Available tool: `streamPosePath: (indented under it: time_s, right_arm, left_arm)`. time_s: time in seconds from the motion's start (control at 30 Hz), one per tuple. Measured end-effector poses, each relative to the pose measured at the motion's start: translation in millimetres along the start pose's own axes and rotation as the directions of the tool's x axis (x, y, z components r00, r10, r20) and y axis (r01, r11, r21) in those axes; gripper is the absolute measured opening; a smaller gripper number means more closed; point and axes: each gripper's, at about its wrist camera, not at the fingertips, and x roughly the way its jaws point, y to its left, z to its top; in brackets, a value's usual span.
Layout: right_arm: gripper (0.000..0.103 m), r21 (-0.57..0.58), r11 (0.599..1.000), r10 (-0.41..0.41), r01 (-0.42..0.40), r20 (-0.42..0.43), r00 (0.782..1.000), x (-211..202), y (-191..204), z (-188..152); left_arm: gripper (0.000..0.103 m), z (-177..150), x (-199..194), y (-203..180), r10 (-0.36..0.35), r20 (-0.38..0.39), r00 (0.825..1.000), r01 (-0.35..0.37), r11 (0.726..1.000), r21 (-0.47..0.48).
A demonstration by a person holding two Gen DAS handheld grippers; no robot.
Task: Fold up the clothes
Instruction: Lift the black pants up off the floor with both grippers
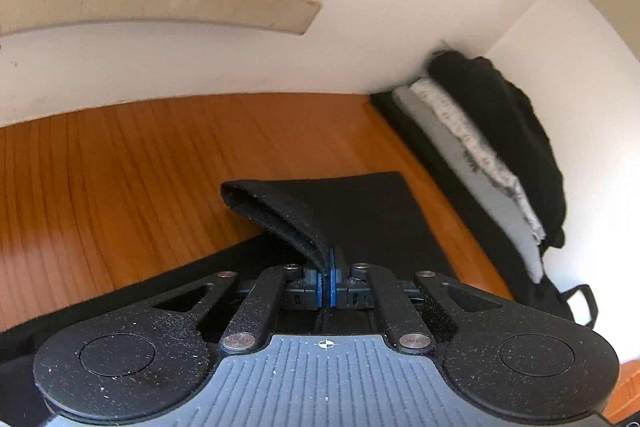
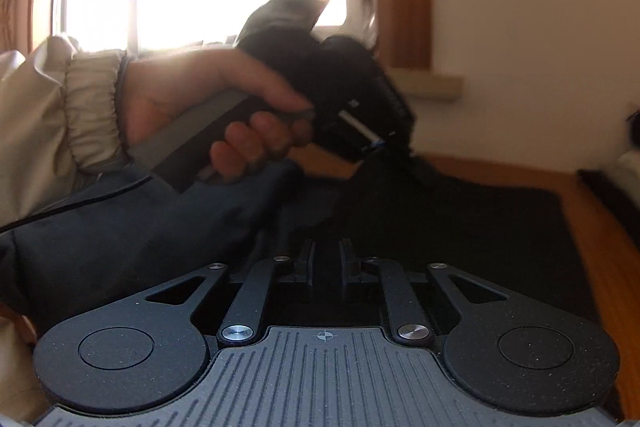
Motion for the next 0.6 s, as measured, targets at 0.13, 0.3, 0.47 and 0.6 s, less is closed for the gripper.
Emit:
streamPosePath:
  time_s: [0.13, 0.3, 0.47, 0.6]
  right_arm:
    - [0.027, -0.036, 0.999, 0.015, -0.018, -0.073, 0.997, 13.7, 1.6, 8.1]
    - [0.031, -0.118, 0.993, -0.031, 0.015, -0.137, 0.99, 25.2, 6.6, 9.0]
    - [0.002, -0.08, 0.997, -0.012, 0.004, -0.093, 0.996, 21.0, 0.4, 6.0]
    - [0.001, -0.017, 1.0, -0.011, 0.011, 0.002, 1.0, 4.9, -6.4, 7.5]
  left_arm:
    - [0.004, 1.2, 9.9, 8.6, -0.021, 0.001, 1.0, 0.021, 1.0, -0.021]
    - [0.004, 2.7, 15.6, 14.0, -0.029, -0.008, 1.0, 0.029, 0.999, -0.014]
    - [0.007, 7.1, 20.5, 15.4, -0.039, -0.013, 0.999, 0.039, 0.999, -0.015]
    - [0.007, 8.4, 21.9, 17.7, -0.05, -0.008, 0.999, 0.05, 0.999, -0.01]
